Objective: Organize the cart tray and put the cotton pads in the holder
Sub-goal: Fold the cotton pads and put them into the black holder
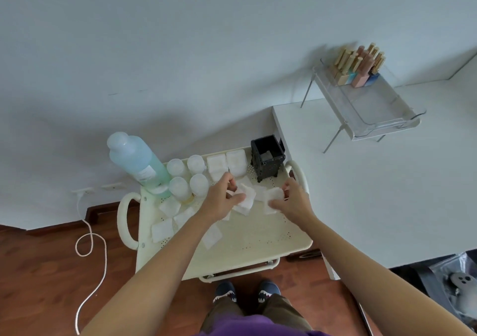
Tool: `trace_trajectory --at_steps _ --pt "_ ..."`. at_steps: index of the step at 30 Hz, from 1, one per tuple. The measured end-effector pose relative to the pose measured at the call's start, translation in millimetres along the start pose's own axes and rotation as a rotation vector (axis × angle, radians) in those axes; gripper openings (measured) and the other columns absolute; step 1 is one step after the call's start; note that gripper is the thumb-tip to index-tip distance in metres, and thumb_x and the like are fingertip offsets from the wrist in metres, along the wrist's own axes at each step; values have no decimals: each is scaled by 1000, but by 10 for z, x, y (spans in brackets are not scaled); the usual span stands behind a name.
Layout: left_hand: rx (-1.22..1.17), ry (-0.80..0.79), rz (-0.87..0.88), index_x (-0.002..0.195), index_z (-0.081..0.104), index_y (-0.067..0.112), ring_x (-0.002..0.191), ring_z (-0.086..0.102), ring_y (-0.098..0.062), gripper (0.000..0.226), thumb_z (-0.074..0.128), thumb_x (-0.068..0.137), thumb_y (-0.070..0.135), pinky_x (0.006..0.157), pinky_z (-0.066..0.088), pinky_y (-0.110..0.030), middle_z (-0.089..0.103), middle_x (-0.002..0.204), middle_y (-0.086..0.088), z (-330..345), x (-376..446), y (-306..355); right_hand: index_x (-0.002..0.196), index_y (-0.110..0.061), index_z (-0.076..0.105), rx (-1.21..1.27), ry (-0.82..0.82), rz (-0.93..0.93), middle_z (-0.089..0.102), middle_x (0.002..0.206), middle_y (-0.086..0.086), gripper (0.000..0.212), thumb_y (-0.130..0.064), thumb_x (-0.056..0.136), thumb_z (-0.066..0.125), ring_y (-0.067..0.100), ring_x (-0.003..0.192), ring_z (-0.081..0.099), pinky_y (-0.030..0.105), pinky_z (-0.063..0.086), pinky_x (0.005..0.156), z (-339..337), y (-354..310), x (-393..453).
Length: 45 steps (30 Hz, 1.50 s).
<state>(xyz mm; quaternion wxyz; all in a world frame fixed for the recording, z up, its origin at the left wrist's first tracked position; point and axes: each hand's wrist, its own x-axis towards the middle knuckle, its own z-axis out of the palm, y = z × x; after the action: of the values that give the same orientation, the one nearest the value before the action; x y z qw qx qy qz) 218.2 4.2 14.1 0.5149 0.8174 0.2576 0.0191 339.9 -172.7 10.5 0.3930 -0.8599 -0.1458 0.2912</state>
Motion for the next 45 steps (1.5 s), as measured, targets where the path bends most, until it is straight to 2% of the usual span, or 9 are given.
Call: trace_trajectory --at_steps 3,8,14,21,24,29,38,42,45 --pt "-61 97 68 80 48 14 75 54 -17 19 64 88 7 64 51 -30 55 83 3 -75 173 274 102 -15 49 41 102 -79 63 94 5 41 -17 73 79 25 81 64 42 59 69 -230 -211 88" --pt "-184 202 62 85 67 12 73 64 -16 12 63 88 2 66 61 -27 62 98 -3 -146 456 564 84 -15 60 16 200 -165 64 80 0 5 -11 85 62 22 78 63 30 52 66 -510 -534 345" --pt "-316 241 28 87 70 12 82 64 -14 15 65 85 -2 65 58 -22 66 95 -5 -135 730 681 94 -9 70 -3 181 -177 68 85 6 16 -4 86 57 24 84 65 34 57 78 -587 -800 691" --pt "-338 230 28 84 68 7 66 62 1 15 70 79 -7 69 52 -13 66 76 3 -34 924 653 81 -13 63 35 192 -154 73 77 10 13 -2 75 66 21 76 65 31 55 70 -383 -862 873" --pt "-270 258 1 82 67 9 70 64 -10 14 73 77 -2 74 54 -20 68 77 -2 33 975 624 82 -12 64 39 220 -173 70 76 3 11 -2 77 63 20 75 63 26 49 66 -306 -811 888" --pt "-77 290 31 80 67 12 66 62 -7 10 75 76 7 62 46 -2 67 75 4 141 1021 603 97 -16 72 7 282 -302 65 96 2 21 -11 92 53 18 90 58 30 46 82 -266 -652 845" --pt "313 313 82 93 73 19 74 48 -10 9 68 84 21 63 37 -22 51 88 3 316 1145 629 111 -18 72 -197 202 -333 54 123 11 34 -6 96 44 27 119 45 21 28 93 -211 -426 877" --pt "182 381 123 97 69 15 73 53 -13 14 68 85 22 66 44 -23 53 90 -1 286 1100 636 112 -16 70 -207 287 -411 55 118 11 32 -6 96 45 28 111 46 25 35 92 -193 -418 763" --pt "43 556 183 90 63 10 70 56 -13 10 62 91 20 62 46 -19 61 84 -5 197 944 509 106 -9 68 -190 401 -607 57 102 10 23 -4 94 49 24 92 53 24 42 78 -176 -437 560"
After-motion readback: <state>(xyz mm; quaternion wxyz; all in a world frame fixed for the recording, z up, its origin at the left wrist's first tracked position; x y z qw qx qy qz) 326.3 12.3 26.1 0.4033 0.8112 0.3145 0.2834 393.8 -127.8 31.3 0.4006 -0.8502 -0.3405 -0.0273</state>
